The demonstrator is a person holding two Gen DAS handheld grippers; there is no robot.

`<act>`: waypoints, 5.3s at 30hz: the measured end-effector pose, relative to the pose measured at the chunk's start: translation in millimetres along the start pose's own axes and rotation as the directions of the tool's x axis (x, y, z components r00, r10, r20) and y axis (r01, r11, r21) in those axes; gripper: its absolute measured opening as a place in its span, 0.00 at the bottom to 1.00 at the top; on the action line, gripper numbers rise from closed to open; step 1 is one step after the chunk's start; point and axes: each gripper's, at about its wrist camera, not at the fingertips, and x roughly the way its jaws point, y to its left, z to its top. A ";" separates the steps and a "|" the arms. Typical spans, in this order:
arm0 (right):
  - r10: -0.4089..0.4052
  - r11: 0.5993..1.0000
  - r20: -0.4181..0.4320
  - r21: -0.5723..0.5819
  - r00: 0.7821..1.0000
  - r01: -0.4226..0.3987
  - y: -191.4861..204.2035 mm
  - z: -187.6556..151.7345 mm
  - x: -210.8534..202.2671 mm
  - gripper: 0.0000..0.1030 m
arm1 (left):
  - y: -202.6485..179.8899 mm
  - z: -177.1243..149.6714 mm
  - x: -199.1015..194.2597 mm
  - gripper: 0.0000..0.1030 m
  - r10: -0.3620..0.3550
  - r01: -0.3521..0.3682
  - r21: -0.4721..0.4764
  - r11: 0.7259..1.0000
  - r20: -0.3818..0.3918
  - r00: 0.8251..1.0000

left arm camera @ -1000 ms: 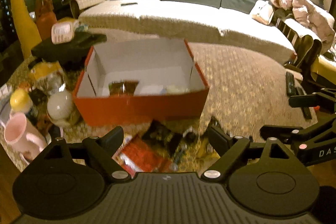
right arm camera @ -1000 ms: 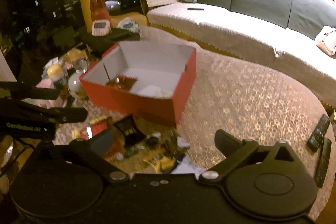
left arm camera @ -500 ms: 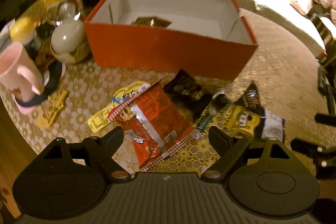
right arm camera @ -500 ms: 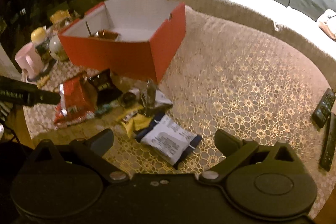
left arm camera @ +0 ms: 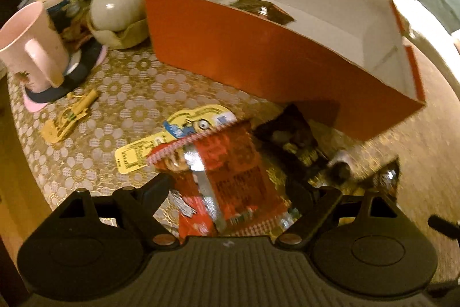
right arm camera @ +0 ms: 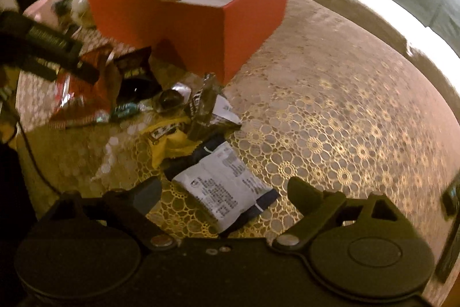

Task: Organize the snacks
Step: 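Grasp the red chip bag with the left tool while the right tool grasps the white receipt-printed packet, then carry the red chip bag and white packet into the red box and release both, then lift both tools out of the box and move back over the remaining snacks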

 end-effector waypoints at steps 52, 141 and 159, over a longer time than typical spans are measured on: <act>-0.023 0.995 0.108 0.101 0.994 0.012 16.2 -10.1 -41.7 0.47 | 12.4 -9.1 -9.0 0.63 -0.067 0.066 -0.036 0.997 -0.018 0.998; -0.024 0.989 0.101 0.145 0.995 0.009 5.0 186.8 26.3 0.52 | -37.5 160.8 -27.9 0.67 -0.091 0.038 0.261 0.965 0.197 0.976; -0.031 0.967 0.220 0.254 0.975 -0.027 -6.1 147.3 -67.4 0.76 | -44.8 103.1 -109.3 0.79 -0.180 0.078 0.355 0.932 0.267 0.947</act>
